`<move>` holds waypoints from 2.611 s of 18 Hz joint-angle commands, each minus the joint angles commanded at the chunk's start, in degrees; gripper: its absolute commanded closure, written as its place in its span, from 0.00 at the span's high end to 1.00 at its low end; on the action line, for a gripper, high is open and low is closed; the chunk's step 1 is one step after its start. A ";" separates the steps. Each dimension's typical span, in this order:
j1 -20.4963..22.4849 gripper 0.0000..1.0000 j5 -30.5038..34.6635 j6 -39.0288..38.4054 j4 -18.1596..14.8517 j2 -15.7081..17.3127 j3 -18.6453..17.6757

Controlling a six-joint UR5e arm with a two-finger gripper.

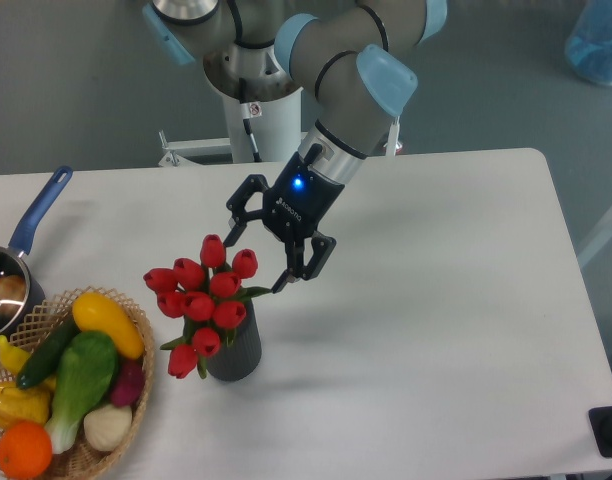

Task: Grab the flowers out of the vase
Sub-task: 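Lower the open gripper around the tulip stems above the vase rim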

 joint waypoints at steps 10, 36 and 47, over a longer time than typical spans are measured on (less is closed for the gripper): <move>-0.97 1.00 -1.06 -1.06 1.50 -1.76 1.76; -1.94 1.00 -8.61 -0.44 2.47 -5.89 3.16; -1.06 0.73 -10.28 -0.26 2.65 -5.89 2.81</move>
